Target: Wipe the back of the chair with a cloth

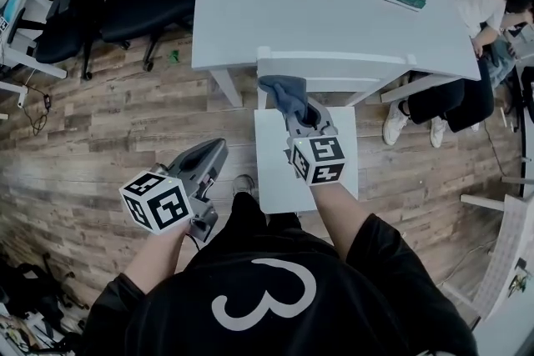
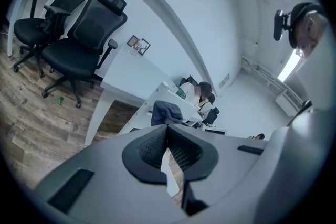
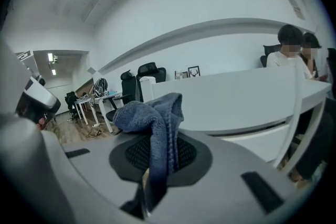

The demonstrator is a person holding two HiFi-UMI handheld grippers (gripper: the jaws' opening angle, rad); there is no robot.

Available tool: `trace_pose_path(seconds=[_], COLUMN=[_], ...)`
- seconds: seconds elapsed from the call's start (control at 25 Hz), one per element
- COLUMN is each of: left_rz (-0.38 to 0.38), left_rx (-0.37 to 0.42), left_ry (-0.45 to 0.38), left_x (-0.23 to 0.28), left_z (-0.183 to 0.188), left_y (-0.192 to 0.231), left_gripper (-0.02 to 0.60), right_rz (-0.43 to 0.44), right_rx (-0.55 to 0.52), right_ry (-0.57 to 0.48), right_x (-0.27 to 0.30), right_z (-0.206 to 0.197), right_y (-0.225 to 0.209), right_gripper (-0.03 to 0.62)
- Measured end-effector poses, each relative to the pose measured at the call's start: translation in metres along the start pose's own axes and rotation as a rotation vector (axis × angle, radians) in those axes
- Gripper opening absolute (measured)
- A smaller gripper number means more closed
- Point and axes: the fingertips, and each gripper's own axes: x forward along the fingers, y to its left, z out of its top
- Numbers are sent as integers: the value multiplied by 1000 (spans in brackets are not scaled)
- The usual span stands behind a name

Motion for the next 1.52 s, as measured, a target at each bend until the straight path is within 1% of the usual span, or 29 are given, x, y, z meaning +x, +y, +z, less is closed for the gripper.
trace_pose_path(seconds=[0.2,0.52,0.76,1.16,1.52], left_rz=[7,3,-9,-3,23], left_rx=[-14,-19,-6,3,5], left_ry=[2,28,50,60,43], left_x=[-6,-13,-11,-6,-5], left_z=[0,-1,1,-5,-13], left_y=[19,35,37,36,22], left_gripper=[14,14,14,14,14], right_rz=[-36,-88,-109,-92,-136], right_rx=[16,28,47,18,27], right_ry=[31,46,39,51,47], right_x=[26,48,53,52,37], right_z=[-14,-14,-13,-14,-14], right_y=[-1,-6,-9,-12,-47], right_gripper=[48,48,48,48,48])
